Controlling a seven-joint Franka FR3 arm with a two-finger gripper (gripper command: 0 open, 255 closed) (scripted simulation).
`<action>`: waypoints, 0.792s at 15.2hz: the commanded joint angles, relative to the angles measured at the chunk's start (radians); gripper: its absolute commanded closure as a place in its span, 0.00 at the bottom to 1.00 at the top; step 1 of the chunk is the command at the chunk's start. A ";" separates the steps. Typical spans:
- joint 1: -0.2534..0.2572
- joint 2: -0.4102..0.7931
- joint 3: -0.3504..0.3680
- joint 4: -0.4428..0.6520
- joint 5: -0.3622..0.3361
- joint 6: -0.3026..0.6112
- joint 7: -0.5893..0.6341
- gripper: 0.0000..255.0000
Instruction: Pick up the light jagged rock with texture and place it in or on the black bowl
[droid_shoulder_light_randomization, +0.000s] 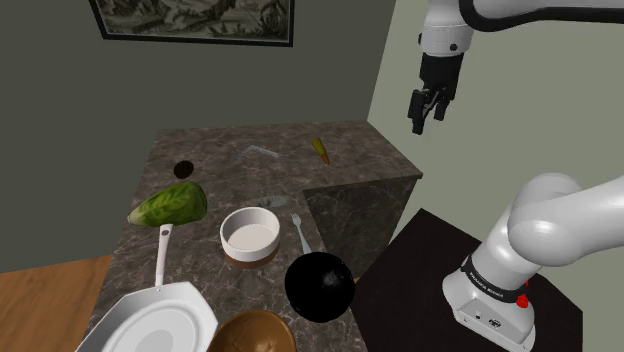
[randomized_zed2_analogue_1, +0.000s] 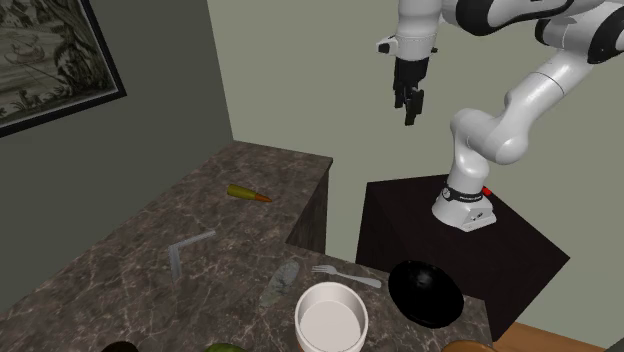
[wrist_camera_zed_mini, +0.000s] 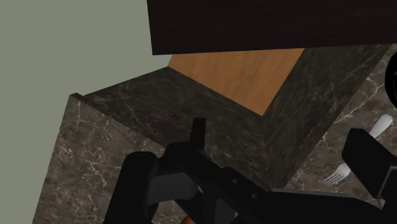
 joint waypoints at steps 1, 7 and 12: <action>0.000 0.000 0.000 0.000 0.000 0.000 0.000 0.00; 0.027 0.203 -0.011 0.020 -0.037 0.173 -0.099 0.00; 0.045 0.384 -0.009 0.070 -0.066 0.297 -0.172 0.00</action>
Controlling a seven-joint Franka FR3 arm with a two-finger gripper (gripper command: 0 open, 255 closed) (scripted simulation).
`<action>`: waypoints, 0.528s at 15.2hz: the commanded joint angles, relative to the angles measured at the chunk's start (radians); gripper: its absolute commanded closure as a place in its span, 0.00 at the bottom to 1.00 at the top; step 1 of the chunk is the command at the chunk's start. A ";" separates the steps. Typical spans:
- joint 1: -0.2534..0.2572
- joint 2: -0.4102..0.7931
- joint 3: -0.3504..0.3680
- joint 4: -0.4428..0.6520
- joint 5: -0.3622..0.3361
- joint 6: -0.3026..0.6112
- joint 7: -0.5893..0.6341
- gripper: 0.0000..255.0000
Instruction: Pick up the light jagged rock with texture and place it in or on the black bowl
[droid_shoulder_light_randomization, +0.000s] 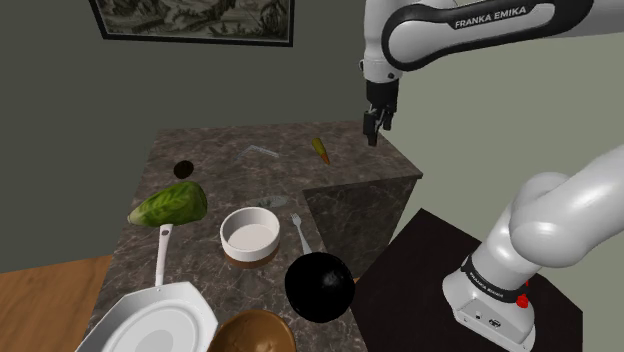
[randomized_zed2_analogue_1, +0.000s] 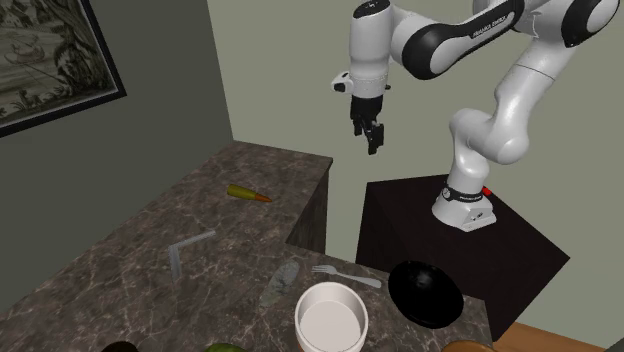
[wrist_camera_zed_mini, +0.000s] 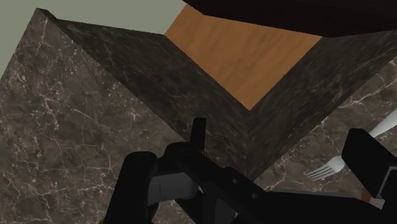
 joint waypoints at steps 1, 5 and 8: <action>0.005 0.071 -0.001 0.015 -0.014 0.054 -0.033 0.00; 0.019 0.219 0.008 0.079 -0.038 0.133 -0.085 0.00; 0.029 0.331 0.018 0.137 -0.058 0.181 -0.120 0.00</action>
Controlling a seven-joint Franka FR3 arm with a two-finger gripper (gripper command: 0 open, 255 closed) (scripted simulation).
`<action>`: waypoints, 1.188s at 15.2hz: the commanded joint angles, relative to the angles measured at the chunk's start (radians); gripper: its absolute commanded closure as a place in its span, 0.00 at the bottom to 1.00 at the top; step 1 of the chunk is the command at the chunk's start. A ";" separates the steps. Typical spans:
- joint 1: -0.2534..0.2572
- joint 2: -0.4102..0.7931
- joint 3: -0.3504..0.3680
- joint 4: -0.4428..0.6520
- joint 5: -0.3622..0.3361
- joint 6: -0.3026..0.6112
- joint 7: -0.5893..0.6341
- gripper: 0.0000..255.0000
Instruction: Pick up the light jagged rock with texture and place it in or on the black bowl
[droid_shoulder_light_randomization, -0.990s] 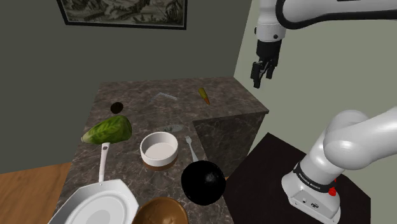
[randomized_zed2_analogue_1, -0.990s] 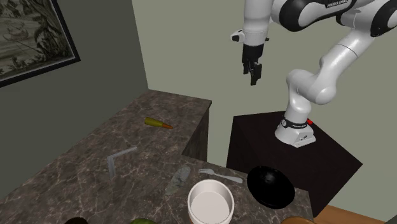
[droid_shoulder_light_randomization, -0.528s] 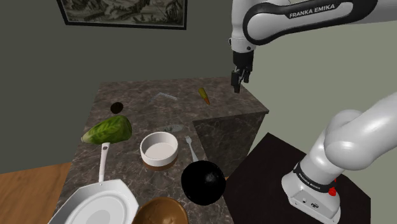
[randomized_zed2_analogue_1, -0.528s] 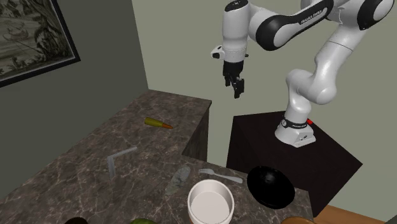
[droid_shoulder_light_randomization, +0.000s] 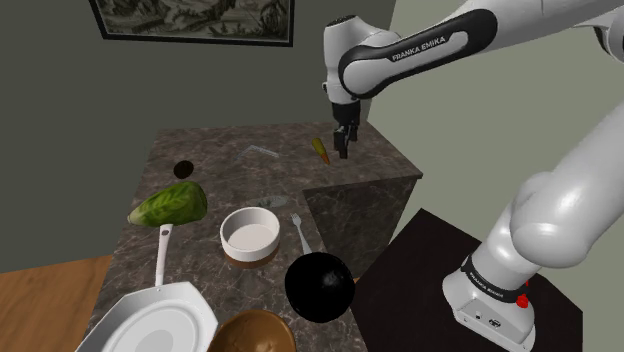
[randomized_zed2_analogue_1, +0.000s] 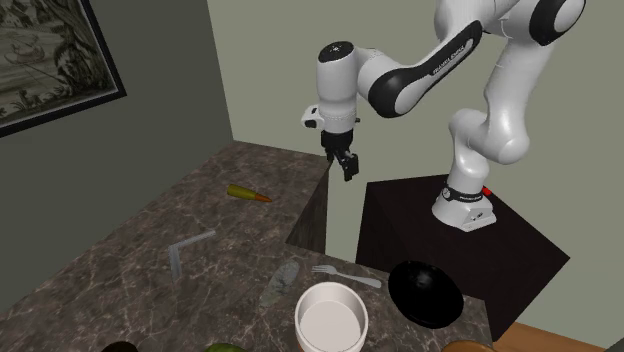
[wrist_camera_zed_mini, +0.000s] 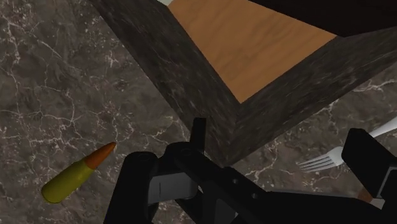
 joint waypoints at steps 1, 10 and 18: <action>0.006 0.079 0.006 0.048 -0.015 0.027 -0.026 0.00; 0.048 0.408 0.040 0.276 -0.092 0.110 -0.117 0.00; 0.107 0.699 0.063 0.534 -0.166 0.124 -0.200 0.00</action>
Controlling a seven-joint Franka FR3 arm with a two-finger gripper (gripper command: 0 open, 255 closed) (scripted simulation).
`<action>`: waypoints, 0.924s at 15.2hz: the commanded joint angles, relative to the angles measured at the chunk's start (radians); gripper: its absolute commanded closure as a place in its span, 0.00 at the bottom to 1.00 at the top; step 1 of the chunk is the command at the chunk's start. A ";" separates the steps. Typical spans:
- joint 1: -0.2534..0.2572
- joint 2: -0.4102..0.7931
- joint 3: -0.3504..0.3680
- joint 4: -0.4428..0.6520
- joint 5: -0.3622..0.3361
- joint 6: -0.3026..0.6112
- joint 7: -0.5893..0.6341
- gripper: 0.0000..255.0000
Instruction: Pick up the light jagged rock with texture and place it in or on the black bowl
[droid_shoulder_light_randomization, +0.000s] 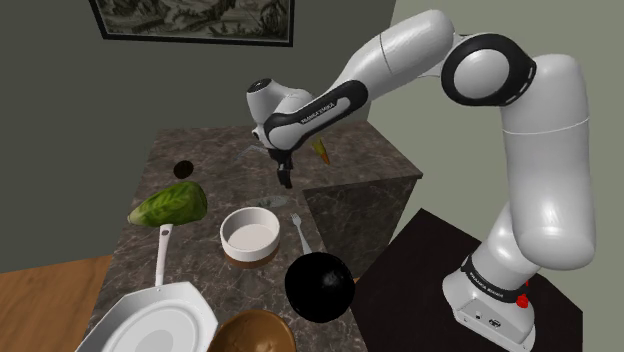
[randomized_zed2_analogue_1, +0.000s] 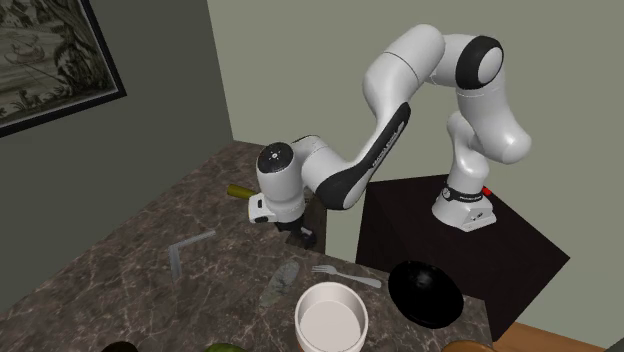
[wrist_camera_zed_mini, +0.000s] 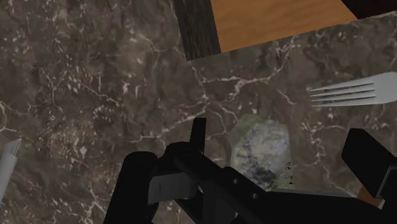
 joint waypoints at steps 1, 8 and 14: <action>0.018 0.077 0.005 0.074 -0.019 -0.001 -0.024 0.00; 0.080 0.307 0.015 0.321 -0.065 -0.028 -0.105 0.00; 0.072 0.341 0.006 0.299 -0.077 0.029 -0.097 0.00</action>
